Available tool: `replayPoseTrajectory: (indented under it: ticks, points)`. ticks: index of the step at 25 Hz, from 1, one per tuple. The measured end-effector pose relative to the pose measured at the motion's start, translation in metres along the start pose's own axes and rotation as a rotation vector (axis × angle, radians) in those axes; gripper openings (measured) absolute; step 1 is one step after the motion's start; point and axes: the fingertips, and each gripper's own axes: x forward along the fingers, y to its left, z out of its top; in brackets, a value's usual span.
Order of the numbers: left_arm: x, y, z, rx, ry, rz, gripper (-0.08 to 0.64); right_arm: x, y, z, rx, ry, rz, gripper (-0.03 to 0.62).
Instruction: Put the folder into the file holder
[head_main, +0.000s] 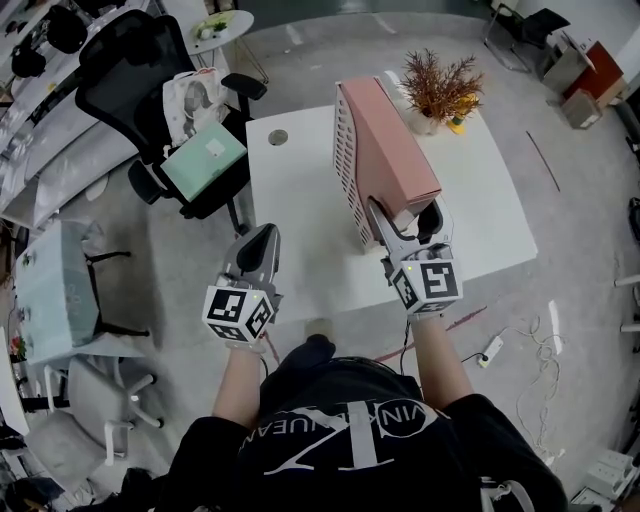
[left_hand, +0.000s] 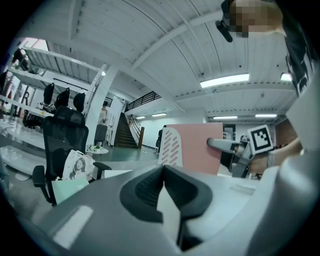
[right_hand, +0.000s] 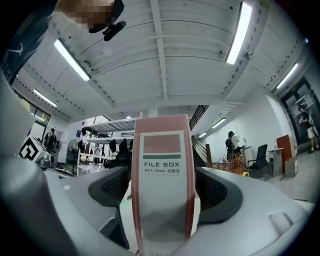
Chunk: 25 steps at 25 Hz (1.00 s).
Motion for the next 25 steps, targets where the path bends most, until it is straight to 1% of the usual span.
replayPoseTrajectory:
  ticks: [6, 14, 17, 21, 25]
  points:
    - [-0.012, -0.015, 0.005, -0.016, -0.020, 0.021, 0.000, -0.012, 0.000, 0.004, -0.004, 0.030, 0.044, 0.440]
    - [-0.023, -0.041, 0.006, -0.013, -0.046, 0.051, 0.000, -0.045, -0.011, 0.004, -0.016, 0.049, 0.076, 0.445]
    - [-0.026, -0.045, 0.010, -0.008, -0.055, 0.067, 0.000, -0.052, -0.011, 0.007, -0.024, 0.050, 0.090, 0.417]
    - [-0.033, -0.050, 0.016, 0.003, -0.065, 0.094, 0.000, -0.067, -0.017, 0.009, -0.022, 0.056, 0.083, 0.377]
    - [-0.040, -0.054, 0.022, 0.012, -0.080, 0.116, 0.000, -0.080, -0.020, 0.010, -0.026, 0.067, 0.082, 0.320]
